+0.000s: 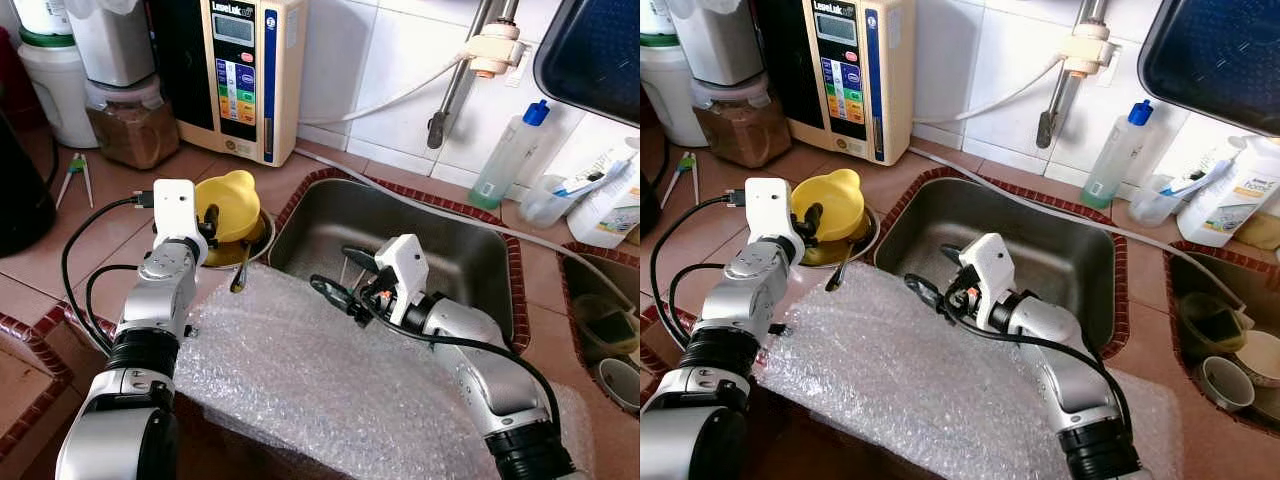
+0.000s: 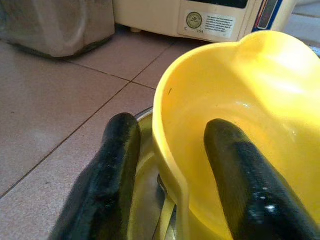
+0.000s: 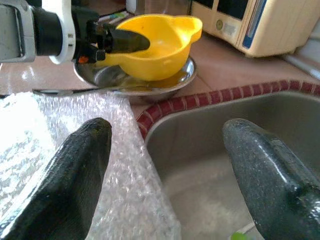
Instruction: Kitchen organization
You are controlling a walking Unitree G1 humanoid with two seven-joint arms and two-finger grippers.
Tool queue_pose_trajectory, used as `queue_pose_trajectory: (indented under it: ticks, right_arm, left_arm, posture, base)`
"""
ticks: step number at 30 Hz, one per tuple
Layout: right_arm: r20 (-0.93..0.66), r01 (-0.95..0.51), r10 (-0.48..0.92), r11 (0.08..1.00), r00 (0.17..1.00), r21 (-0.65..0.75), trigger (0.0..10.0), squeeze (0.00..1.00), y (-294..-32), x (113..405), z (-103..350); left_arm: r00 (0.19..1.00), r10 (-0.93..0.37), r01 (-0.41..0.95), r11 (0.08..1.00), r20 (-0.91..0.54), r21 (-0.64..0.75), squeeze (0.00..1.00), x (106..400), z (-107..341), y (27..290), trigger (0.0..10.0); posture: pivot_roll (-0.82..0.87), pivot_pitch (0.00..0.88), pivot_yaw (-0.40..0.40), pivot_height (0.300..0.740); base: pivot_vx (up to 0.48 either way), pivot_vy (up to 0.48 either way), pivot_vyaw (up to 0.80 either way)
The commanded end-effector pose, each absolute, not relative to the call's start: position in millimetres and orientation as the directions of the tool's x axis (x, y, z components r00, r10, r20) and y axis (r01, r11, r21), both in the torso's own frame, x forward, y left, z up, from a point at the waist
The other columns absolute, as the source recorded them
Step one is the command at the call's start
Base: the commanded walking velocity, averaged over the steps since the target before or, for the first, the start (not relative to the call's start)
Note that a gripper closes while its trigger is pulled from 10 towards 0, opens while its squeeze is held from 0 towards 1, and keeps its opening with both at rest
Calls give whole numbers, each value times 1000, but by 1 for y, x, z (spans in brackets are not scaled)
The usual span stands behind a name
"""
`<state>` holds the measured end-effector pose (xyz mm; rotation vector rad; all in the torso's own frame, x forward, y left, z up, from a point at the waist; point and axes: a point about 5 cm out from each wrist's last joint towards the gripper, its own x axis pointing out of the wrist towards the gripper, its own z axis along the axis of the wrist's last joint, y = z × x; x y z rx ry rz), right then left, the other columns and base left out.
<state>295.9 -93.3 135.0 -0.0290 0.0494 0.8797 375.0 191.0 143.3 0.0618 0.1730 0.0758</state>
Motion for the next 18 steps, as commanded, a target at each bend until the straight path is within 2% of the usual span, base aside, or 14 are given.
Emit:
queue_pose_trajectory:
  ticks: [1, 18]
  right_arm:
    - [-52, -759, 758, 651, 651, -19, 10000, 0, -99, 299, 139]
    - [-53, -757, 756, 653, 652, -7, 10000, 0, -99, 299, 138]
  left_arm:
    - [977, 71, -55, 995, -202, 84, 0, 374, 138, 191, 0]
    - [983, 71, -60, 995, -167, 74, 0, 374, 143, 192, 0]
  posture:
    - [36, 0, -84, 740]
    - [37, 0, -82, 740]
  base:
    - [0, 0, 0]
    - [0, 0, 0]
